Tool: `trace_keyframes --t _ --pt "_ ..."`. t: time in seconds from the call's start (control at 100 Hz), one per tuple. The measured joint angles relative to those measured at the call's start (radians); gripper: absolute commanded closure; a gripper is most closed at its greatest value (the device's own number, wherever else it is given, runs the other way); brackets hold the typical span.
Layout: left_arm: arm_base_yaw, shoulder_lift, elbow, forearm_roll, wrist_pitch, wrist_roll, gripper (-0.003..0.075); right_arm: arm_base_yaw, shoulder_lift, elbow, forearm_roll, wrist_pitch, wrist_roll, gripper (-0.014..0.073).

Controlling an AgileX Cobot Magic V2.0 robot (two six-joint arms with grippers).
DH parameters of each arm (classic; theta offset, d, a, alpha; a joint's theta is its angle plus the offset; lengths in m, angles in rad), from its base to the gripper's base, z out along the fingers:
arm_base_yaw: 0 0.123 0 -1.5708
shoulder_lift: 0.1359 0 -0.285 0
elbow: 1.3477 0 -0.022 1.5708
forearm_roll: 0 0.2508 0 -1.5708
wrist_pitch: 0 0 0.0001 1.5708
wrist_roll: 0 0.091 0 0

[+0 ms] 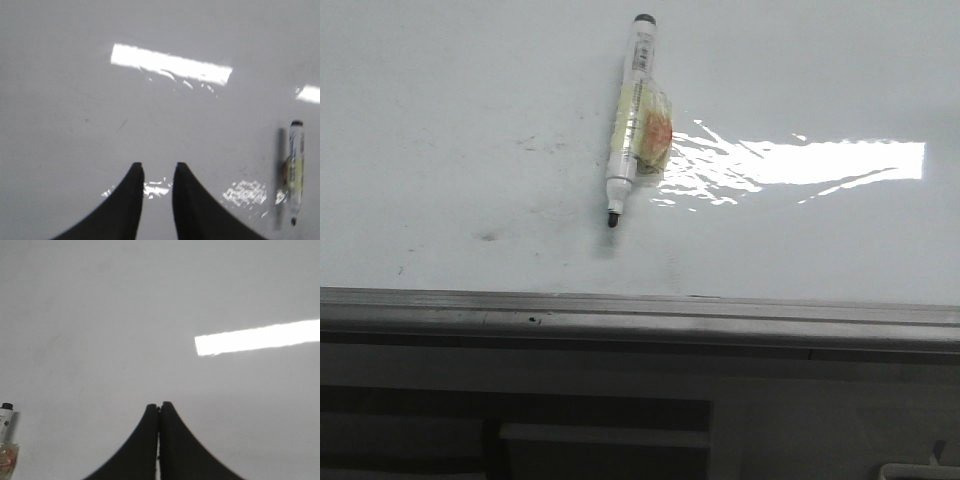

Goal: Write number 5 on whiteboard

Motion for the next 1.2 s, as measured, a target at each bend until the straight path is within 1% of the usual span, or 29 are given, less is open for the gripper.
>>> trace_keyframes --t 0.01,0.04,0.06,0.07,0.13,0.14,0.16,0.23,0.27,0.32,0.38,0.44,0.56,0.64,0.73,0.78,0.88,1.121,1.201 --pt "-0.002 0.020 -0.005 0.000 0.010 0.016 0.0289 0.000 0.010 -0.007 -0.002 0.003 -0.001 0.0511" --pt "-0.009 0.058 -0.028 0.004 0.023 0.047 0.0258 0.000 0.029 -0.020 -0.002 0.007 -0.003 0.0449" --pt "-0.017 0.083 -0.039 0.004 0.030 0.070 0.0251 0.000 0.042 -0.029 -0.002 0.009 -0.006 0.0424" --pt "-0.021 0.092 -0.042 0.001 0.031 0.078 0.0251 0.000 0.046 -0.031 -0.002 0.011 -0.008 0.0397" --pt "-0.061 0.156 -0.063 -0.025 0.043 0.147 0.0275 0.000 0.078 -0.051 0.004 0.030 -0.009 0.0288" --pt "-0.067 0.162 -0.064 -0.035 0.043 0.156 0.0279 0.000 0.081 -0.053 0.007 0.033 -0.009 0.0288" --pt "-0.084 0.181 -0.067 -0.051 0.046 0.180 0.0290 0.000 0.090 -0.059 0.015 0.044 -0.009 0.0251" --pt "-0.151 0.239 -0.072 -0.103 0.047 0.248 0.0320 0.000 0.115 -0.079 0.052 0.095 -0.026 0.0202" --pt "-0.195 0.274 -0.074 -0.126 0.047 0.273 0.0326 0.000 0.127 -0.091 0.082 0.131 -0.050 0.0207" --pt "-0.252 0.313 -0.074 -0.155 0.033 0.289 0.0332 0.000 0.135 -0.100 0.128 0.169 -0.111 0.0209" --pt "-0.331 0.363 -0.074 -0.182 -0.005 0.298 0.0332 0.009 0.140 -0.107 0.204 0.206 -0.219 0.0209" --pt "-0.408 0.406 -0.074 -0.209 -0.073 0.303 0.0332 0.019 0.142 -0.113 0.281 0.236 -0.328 0.0209" --pt "-0.577 0.500 -0.078 -0.251 -0.240 0.305 0.0332 0.043 0.142 -0.114 0.427 0.285 -0.488 0.0209" --pt "-0.683 0.581 -0.088 -0.276 -0.353 0.305 0.0332 0.059 0.142 -0.115 0.482 0.309 -0.546 0.0209" --pt "-0.769 0.674 -0.112 -0.309 -0.463 0.306 0.0332 0.068 0.142 -0.118 0.502 0.316 -0.562 0.0209" --pt "-0.798 0.722 -0.123 -0.334 -0.533 0.306 0.0331 0.069 0.142 -0.122 0.504 0.319 -0.567 0.0209" --pt "-0.820 0.810 -0.150 -0.382 -0.606 0.307 0.0331 0.069 0.142 -0.135 0.508 0.321 -0.571 0.0209" --pt "-0.825 0.952 -0.234 -0.404 -0.622 0.307 0.0332 0.069 0.142 -0.143 0.510 0.323 -0.576 0.0209" --pt "-0.825 0.973 -0.249 -0.404 -0.622 0.307 0.0346 0.069 0.142 -0.143 0.510 0.323 -0.576 0.0209"
